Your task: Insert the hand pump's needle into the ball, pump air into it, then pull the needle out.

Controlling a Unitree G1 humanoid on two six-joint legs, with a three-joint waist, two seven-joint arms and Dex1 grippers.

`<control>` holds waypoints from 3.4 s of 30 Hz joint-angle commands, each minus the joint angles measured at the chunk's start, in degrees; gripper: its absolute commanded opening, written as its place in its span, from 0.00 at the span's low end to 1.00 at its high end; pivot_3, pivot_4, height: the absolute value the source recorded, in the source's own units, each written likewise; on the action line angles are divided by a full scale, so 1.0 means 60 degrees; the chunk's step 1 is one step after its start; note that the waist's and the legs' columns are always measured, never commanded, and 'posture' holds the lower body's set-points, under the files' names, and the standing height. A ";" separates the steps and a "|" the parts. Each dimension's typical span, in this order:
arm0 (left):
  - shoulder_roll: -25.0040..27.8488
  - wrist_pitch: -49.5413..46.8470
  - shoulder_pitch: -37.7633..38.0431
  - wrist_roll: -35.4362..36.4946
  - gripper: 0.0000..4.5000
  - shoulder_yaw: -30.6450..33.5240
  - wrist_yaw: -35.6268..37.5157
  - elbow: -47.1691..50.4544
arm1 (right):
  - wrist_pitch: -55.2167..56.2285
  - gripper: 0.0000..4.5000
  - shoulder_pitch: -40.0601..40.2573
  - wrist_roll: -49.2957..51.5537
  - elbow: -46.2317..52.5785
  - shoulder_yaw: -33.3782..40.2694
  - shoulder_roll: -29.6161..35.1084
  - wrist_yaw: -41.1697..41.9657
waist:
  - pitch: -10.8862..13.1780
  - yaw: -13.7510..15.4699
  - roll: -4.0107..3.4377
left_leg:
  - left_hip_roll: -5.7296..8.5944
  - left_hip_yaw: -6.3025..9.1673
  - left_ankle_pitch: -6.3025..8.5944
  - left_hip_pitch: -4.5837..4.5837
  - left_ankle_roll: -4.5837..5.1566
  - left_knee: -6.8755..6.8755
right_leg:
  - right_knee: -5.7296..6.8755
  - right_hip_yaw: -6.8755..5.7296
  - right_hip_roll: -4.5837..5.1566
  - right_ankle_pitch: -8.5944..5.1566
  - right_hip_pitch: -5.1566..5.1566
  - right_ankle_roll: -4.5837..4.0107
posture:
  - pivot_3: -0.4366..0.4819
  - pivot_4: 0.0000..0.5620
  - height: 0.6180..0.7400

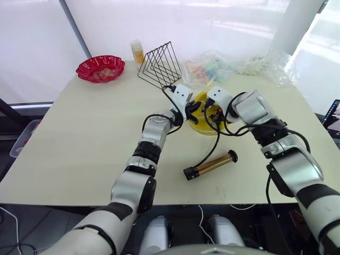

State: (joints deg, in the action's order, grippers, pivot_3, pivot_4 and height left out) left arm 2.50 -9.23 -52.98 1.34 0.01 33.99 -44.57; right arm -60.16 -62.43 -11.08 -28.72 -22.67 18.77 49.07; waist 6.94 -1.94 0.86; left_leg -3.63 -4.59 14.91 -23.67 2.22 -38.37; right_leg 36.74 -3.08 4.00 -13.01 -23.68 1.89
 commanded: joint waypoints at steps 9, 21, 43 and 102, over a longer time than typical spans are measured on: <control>-0.0314 -0.0167 0.0221 -0.0100 0.01 -0.0500 0.0226 -0.0533 | -0.0375 0.07 0.0216 0.0307 0.1376 -0.0229 0.0698 0.0229 | 0.0028 0.0099 -0.0028 | 0.0050 0.0059 -0.0001 -0.0026 0.0001 0.0002 | -0.0002 -0.0020 0.0012 -0.0019 0.0003 0.0027 | 0.48 0.27 0.97; -0.0355 -0.0054 0.0219 -0.0125 0.00 -0.0501 0.0197 -0.0669 | -0.0669 0.41 0.0363 0.0589 0.2123 -0.0249 0.1284 0.0163 | 0.0080 0.0269 -0.0057 | 0.0066 0.0068 -0.0001 -0.0046 0.0001 0.0006 | -0.0009 -0.0030 0.0018 -0.0043 0.0003 0.0051 | 0.48 0.27 0.97; -0.0323 0.0040 0.0156 -0.0128 0.00 -0.0463 0.0156 -0.0831 | -0.2145 0.41 0.2338 0.2088 0.5399 0.2709 0.1027 -0.2304 | 0.0095 0.0354 -0.0058 | 0.0071 0.0072 -0.0001 -0.0048 0.0002 0.0005 | -0.0011 -0.0036 0.0020 -0.0047 0.0010 0.0057 | 0.48 0.27 0.97; -0.0331 -0.0008 0.0268 -0.0141 0.00 -0.0565 0.0177 -0.0752 | -0.1377 0.58 0.2279 0.3868 0.4911 0.2362 0.1421 -0.3169 | 0.0096 0.0414 -0.0059 | 0.0073 0.0064 -0.0001 -0.0043 0.0003 0.0004 | -0.0005 -0.0030 0.0015 -0.0048 0.0012 0.0059 | 0.48 0.27 0.97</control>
State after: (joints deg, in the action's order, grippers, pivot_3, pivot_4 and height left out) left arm 0.94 -7.14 -53.62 1.47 -1.12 34.77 -46.47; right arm -69.45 -47.02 11.92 -0.39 -8.60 26.67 29.68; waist 7.51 0.54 0.51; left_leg -3.19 -4.21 14.90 -23.93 2.24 -38.35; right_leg 36.71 -3.26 4.09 -13.30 -23.61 2.24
